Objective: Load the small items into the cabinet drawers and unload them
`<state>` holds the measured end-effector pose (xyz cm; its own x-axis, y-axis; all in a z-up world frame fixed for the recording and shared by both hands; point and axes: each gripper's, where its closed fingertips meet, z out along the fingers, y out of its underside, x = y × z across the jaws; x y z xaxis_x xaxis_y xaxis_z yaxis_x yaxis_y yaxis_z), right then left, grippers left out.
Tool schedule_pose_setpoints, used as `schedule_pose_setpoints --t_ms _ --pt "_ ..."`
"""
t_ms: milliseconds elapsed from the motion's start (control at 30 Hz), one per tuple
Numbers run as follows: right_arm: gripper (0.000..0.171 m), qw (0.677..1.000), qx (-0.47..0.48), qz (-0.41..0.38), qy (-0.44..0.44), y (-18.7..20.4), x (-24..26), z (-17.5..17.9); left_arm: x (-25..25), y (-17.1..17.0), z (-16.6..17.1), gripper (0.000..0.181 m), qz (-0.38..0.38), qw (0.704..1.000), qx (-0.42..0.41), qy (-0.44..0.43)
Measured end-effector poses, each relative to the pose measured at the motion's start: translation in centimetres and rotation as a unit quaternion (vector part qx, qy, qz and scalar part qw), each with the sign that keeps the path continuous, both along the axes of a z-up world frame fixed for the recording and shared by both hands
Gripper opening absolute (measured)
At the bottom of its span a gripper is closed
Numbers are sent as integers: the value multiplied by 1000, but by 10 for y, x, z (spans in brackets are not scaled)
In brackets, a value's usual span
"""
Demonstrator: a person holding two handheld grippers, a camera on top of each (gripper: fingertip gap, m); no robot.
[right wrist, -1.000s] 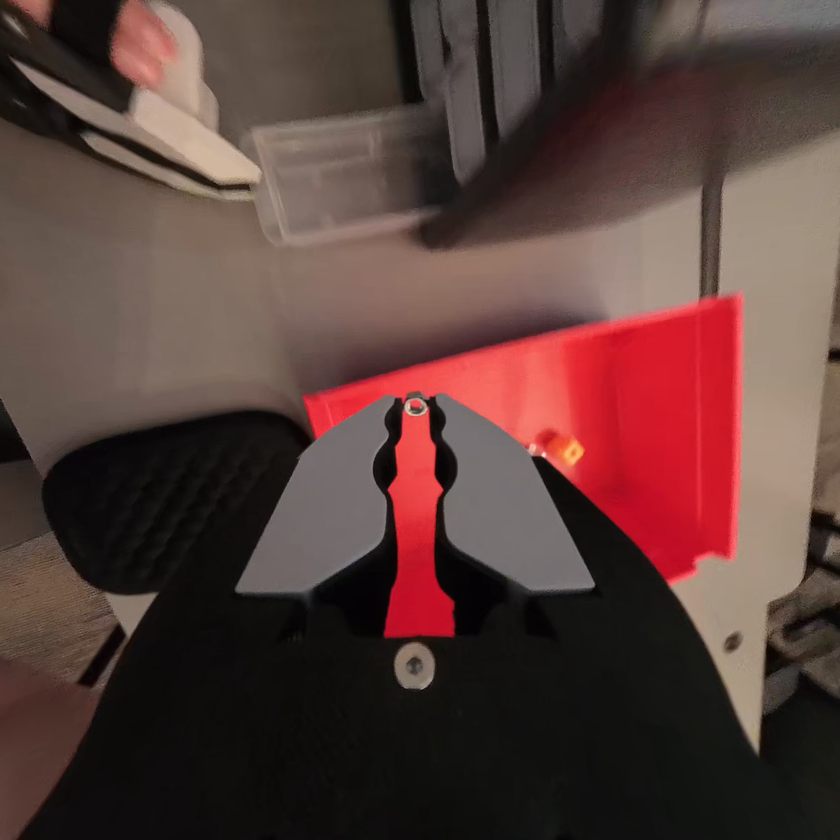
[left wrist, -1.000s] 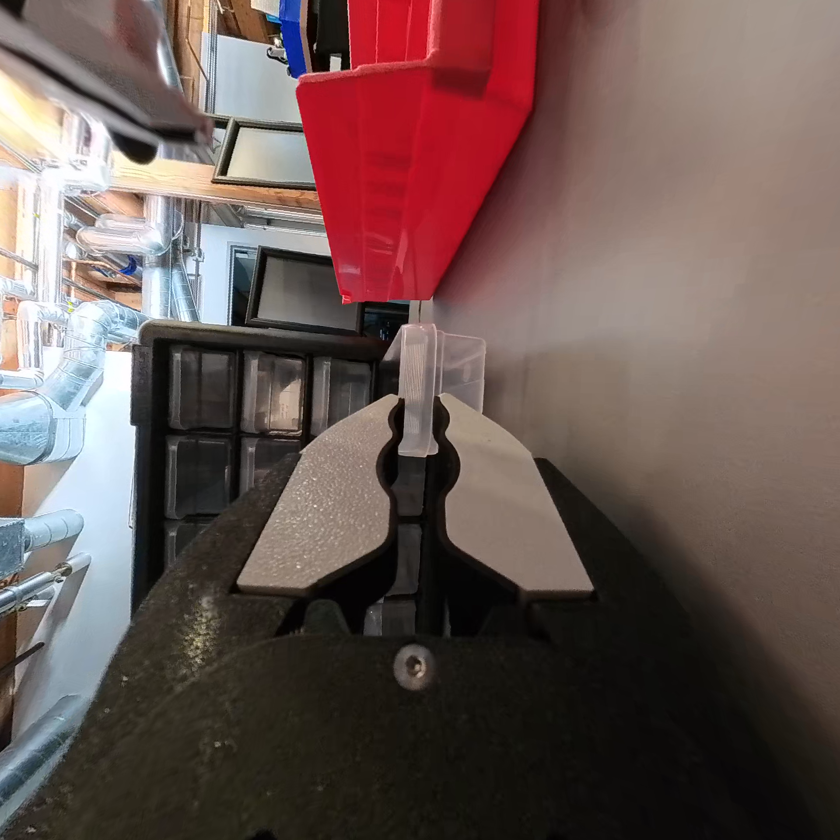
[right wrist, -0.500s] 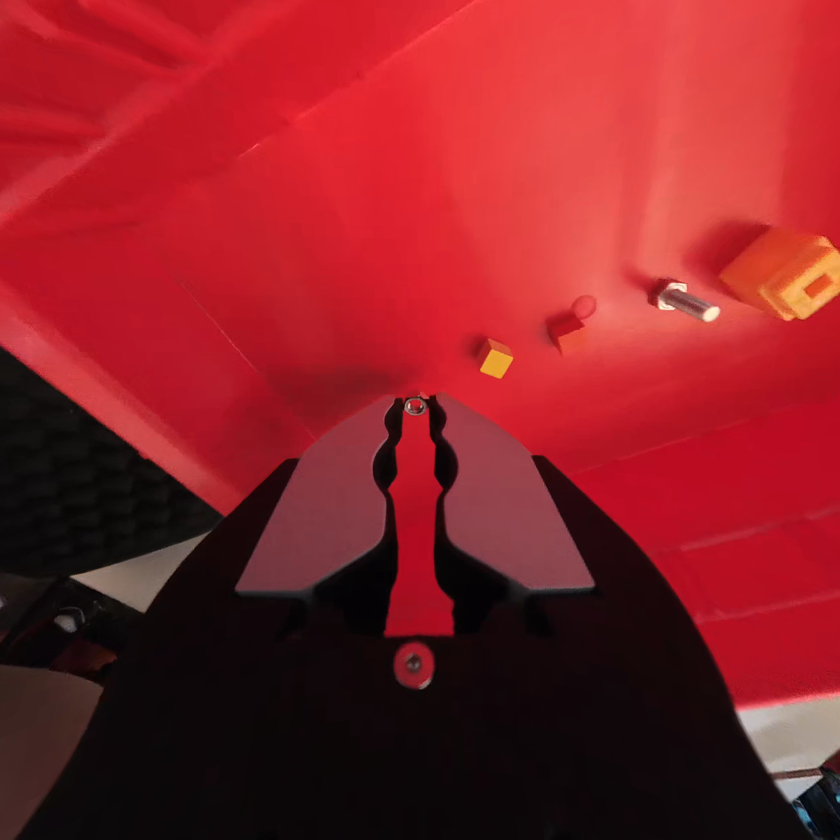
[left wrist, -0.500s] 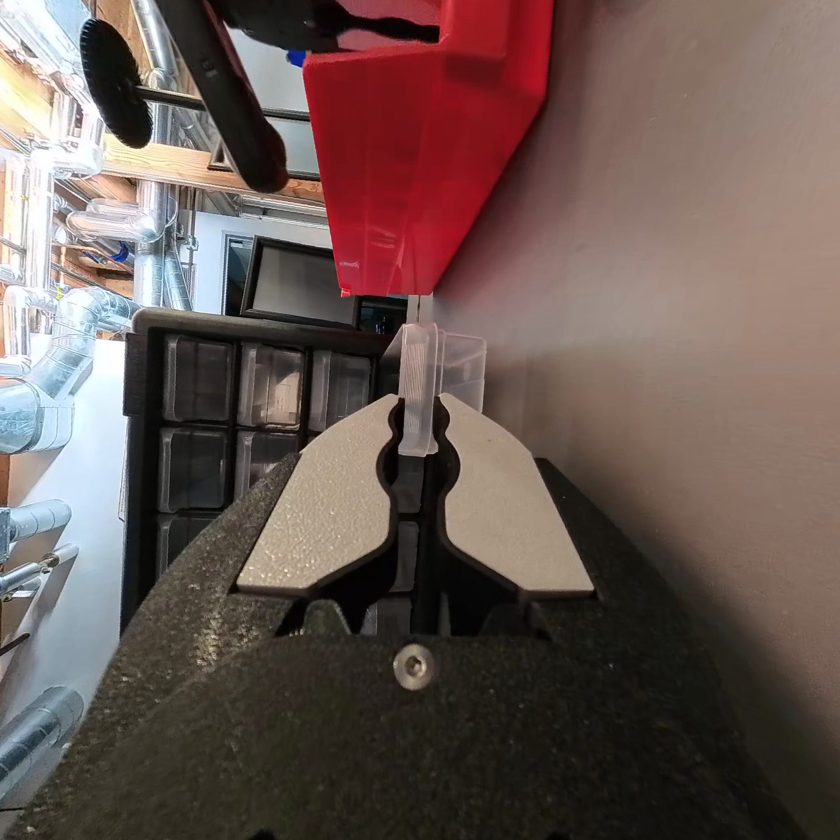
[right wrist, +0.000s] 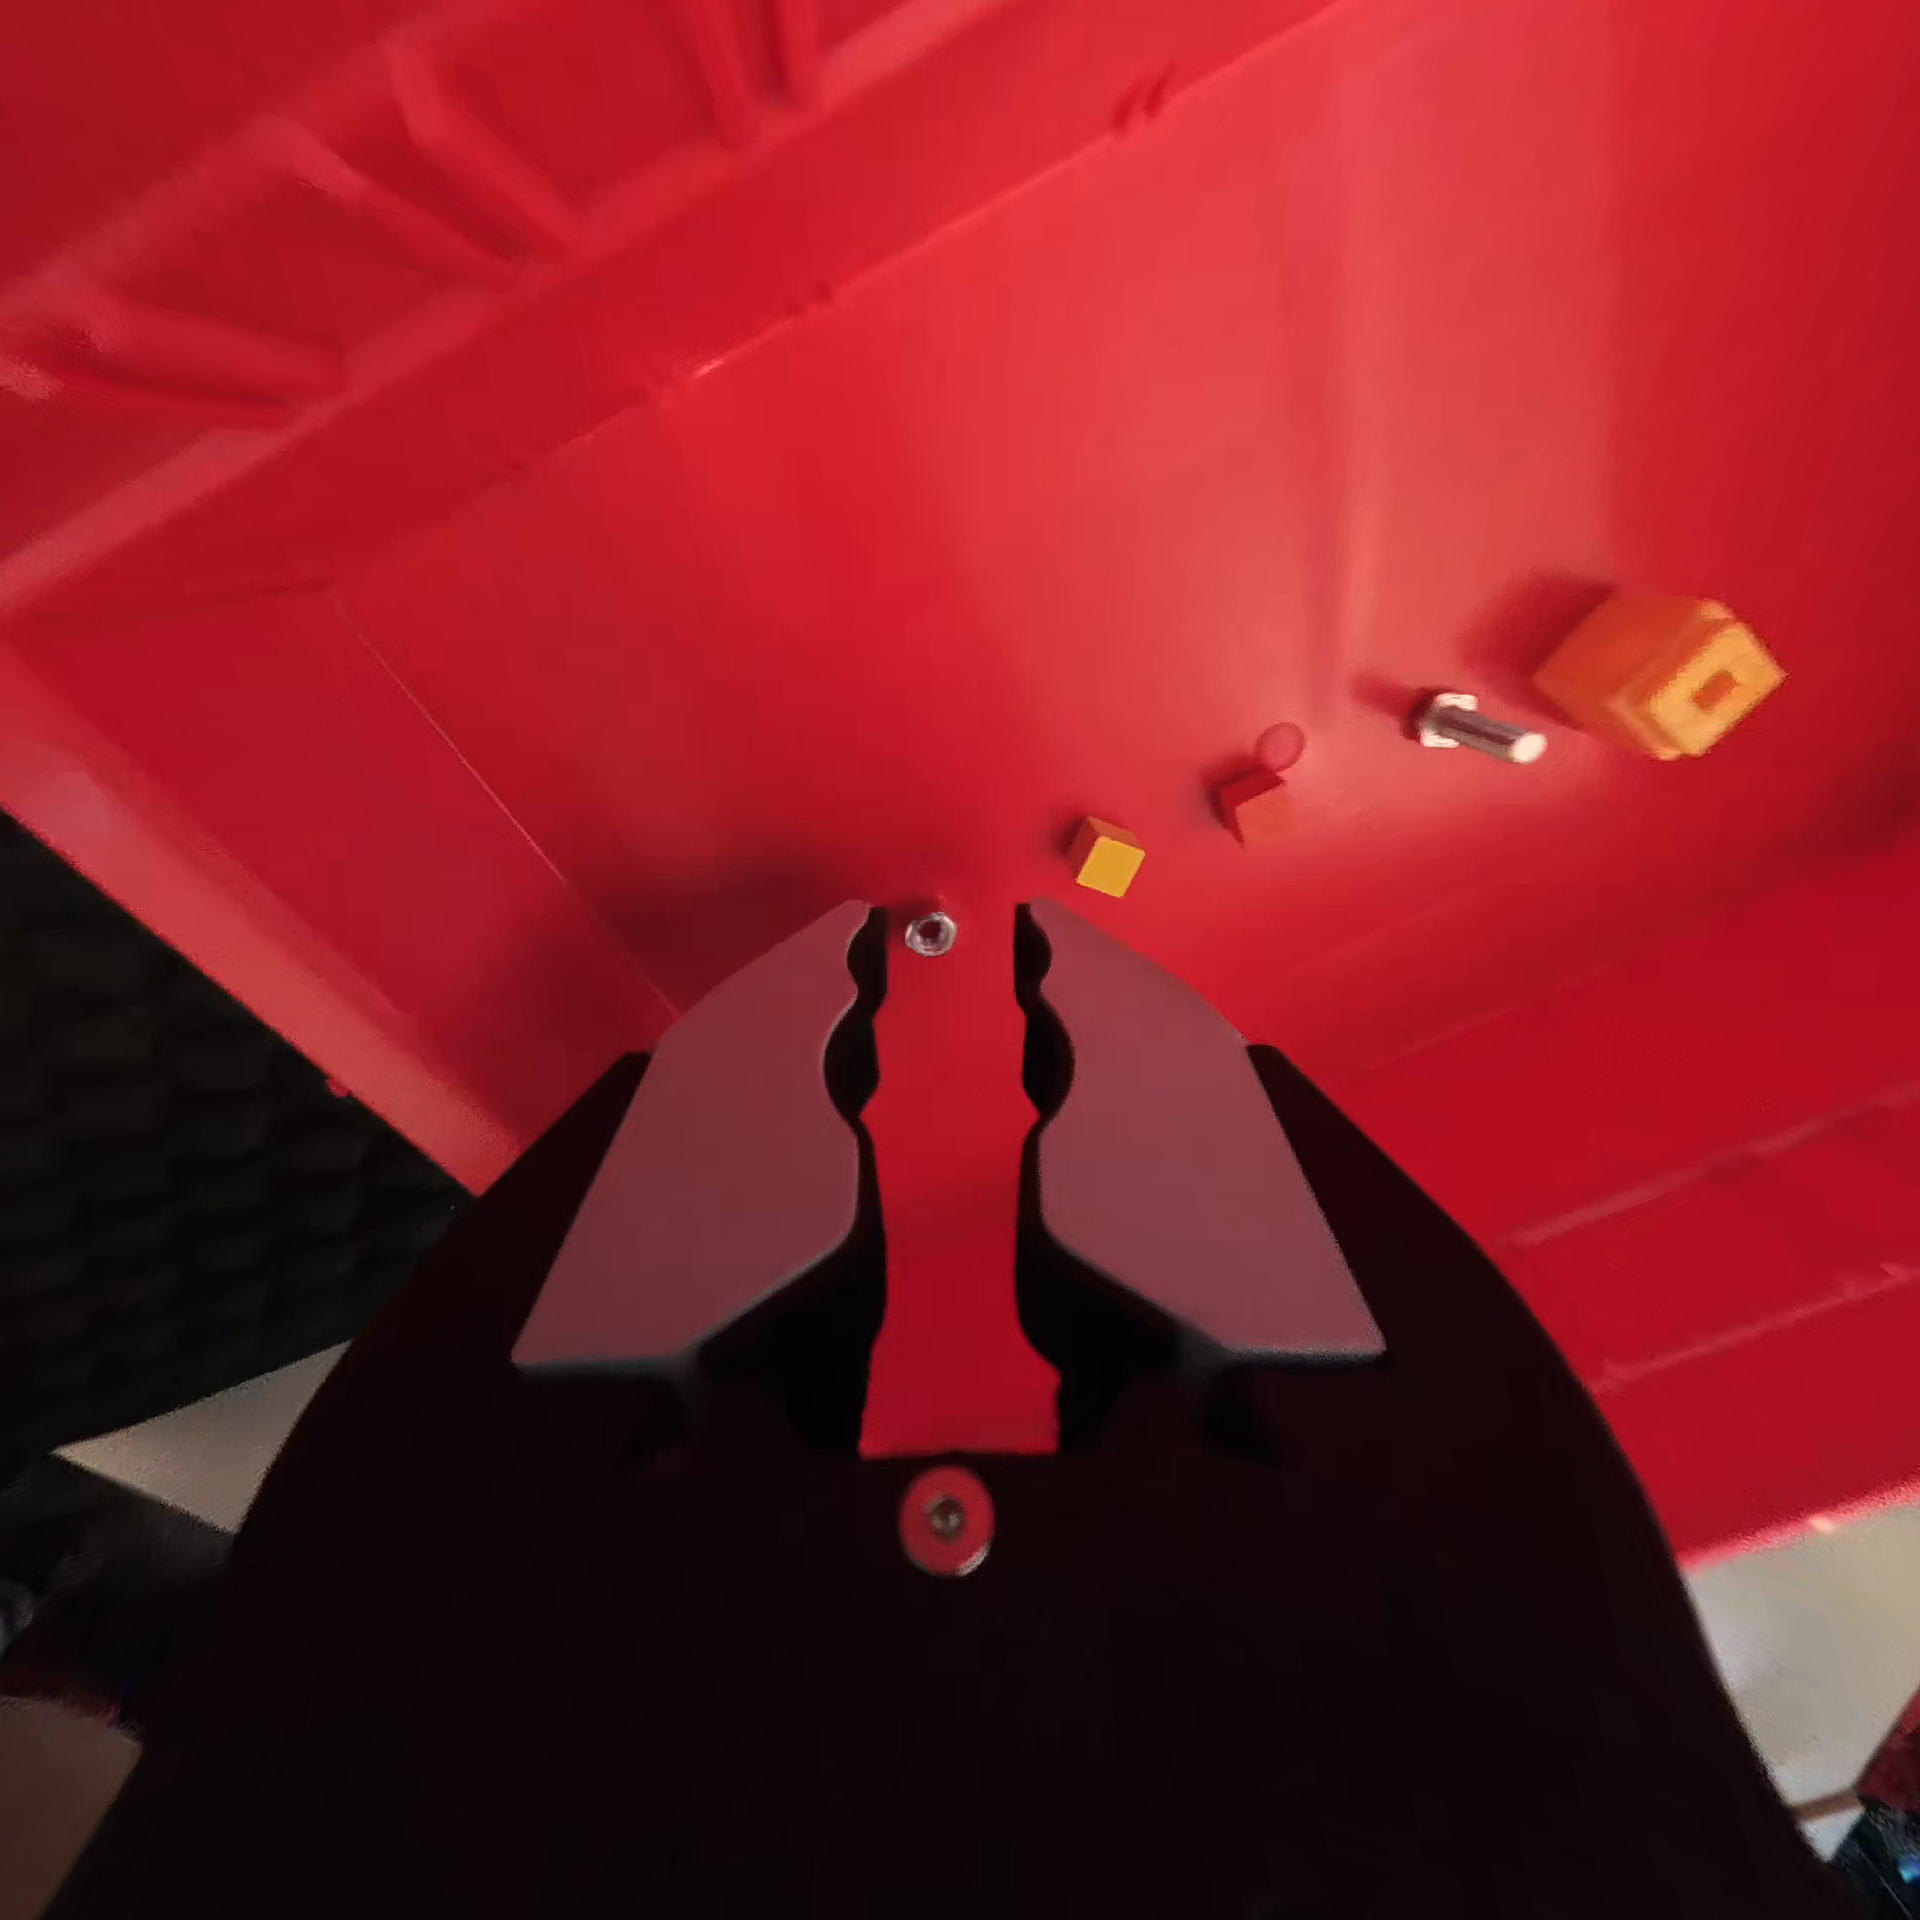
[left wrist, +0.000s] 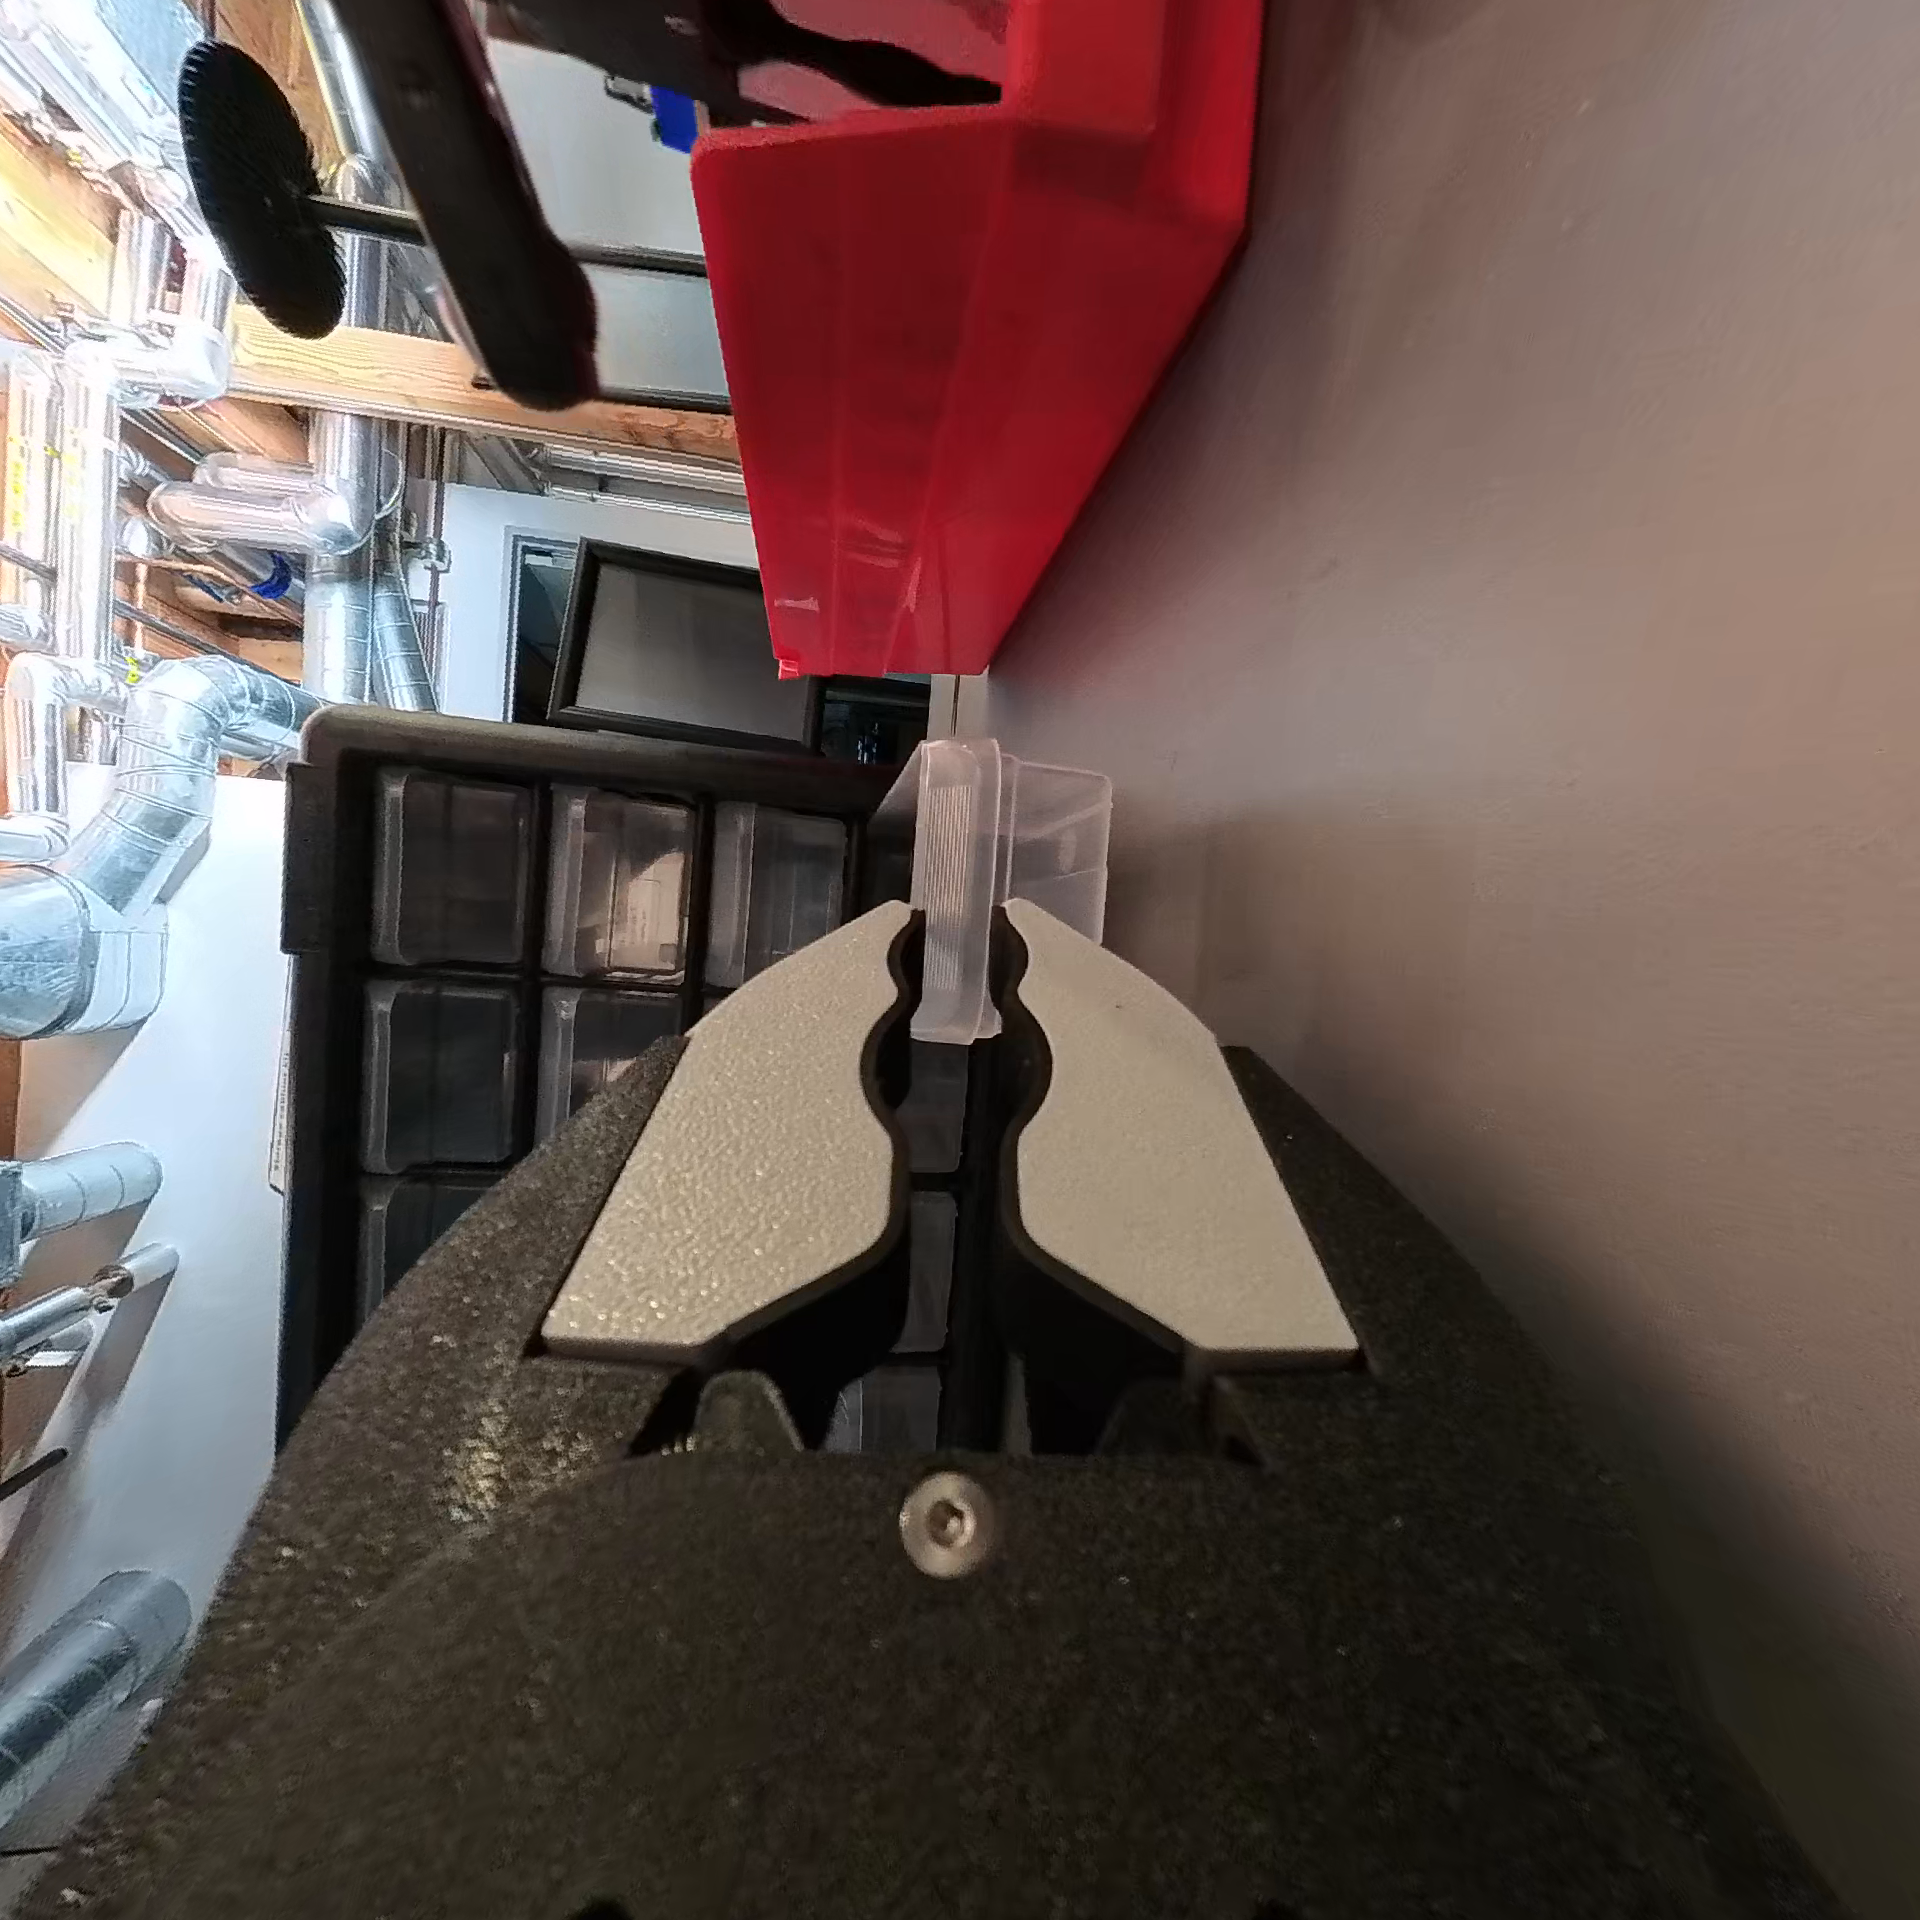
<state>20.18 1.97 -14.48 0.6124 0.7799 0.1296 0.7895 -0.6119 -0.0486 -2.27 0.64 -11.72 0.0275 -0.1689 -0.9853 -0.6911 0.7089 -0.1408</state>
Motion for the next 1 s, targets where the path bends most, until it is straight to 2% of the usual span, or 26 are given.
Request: schedule_pose_setpoints --t_ms 133,267,333,433,600,1000 --pt "28 995 93 -11 18 8 -1 25 0 0 1 12 0 1000 2 1" --pt "29 974 211 -39 74 12 -11 55 1 1 0 12 3 1000 -3 4" --pt "29 962 242 -58 114 8 -21 63 3 3 -1 12 4 1000 -10 3" --pt "30 948 279 -84 130 2 -28 70 6 5 3 12 4 1000 5 2" --pt "30 934 301 -61 184 -6 -58 80 3 23 6 11 30 1000 7 3" --pt "30 916 329 -18 229 -14 -87 98 10 74 8 10 76 997 22 20"
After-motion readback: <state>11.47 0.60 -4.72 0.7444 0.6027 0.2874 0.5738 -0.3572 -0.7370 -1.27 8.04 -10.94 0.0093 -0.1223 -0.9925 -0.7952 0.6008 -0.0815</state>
